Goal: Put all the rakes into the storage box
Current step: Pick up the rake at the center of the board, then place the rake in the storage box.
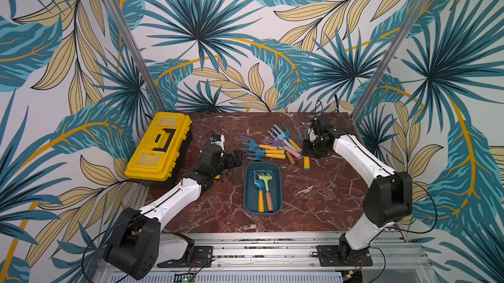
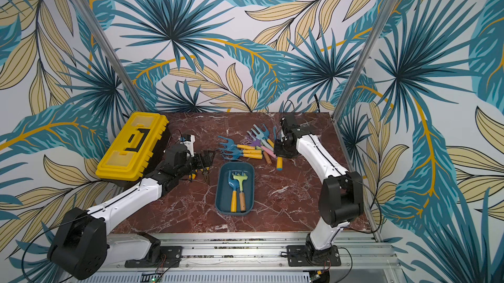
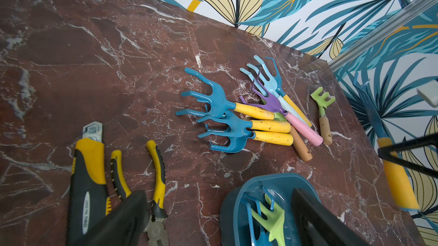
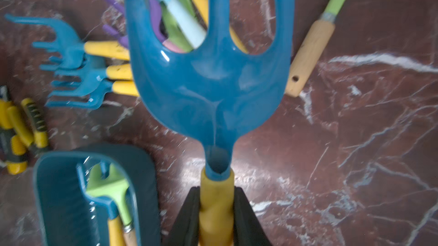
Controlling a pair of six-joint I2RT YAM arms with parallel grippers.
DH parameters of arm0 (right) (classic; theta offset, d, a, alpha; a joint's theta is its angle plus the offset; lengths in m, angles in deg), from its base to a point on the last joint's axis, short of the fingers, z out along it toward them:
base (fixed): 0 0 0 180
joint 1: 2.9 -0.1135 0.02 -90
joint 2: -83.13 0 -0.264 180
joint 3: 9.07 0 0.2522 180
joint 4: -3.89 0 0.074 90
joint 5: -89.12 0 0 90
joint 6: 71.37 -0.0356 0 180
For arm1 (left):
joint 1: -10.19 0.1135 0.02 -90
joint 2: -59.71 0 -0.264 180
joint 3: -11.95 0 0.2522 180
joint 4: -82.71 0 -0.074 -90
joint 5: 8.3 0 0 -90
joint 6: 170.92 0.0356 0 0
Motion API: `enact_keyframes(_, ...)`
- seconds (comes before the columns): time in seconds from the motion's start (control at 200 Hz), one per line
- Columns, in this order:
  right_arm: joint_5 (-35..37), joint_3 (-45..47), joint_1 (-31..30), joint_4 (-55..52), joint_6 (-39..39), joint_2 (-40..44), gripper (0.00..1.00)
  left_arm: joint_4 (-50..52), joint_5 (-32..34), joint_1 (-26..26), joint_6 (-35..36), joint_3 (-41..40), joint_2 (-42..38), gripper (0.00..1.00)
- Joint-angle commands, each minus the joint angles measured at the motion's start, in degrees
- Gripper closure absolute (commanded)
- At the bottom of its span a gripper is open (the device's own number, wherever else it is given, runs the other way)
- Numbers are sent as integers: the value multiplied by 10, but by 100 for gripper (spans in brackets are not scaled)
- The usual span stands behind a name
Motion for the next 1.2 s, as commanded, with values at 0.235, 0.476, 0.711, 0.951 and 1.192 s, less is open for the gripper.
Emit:
enact_keyframes(0.235,-46,111,-158,36,-170,141,80,-23,27,1,-4,-26,-19,0)
enact_keyframes(0.476,-1,122,-276,54,-265,130,80,-26,35,1,-6,-32,-27,0)
enact_keyframes(0.711,54,81,-344,35,-315,51,80,-27,35,1,-7,-33,-29,0)
enact_keyframes(0.951,75,57,-365,25,-332,-8,80,-28,38,1,-7,-35,-33,0)
enact_keyframes(1.192,72,76,-368,25,-338,-32,80,-29,36,1,-7,-36,-33,0)
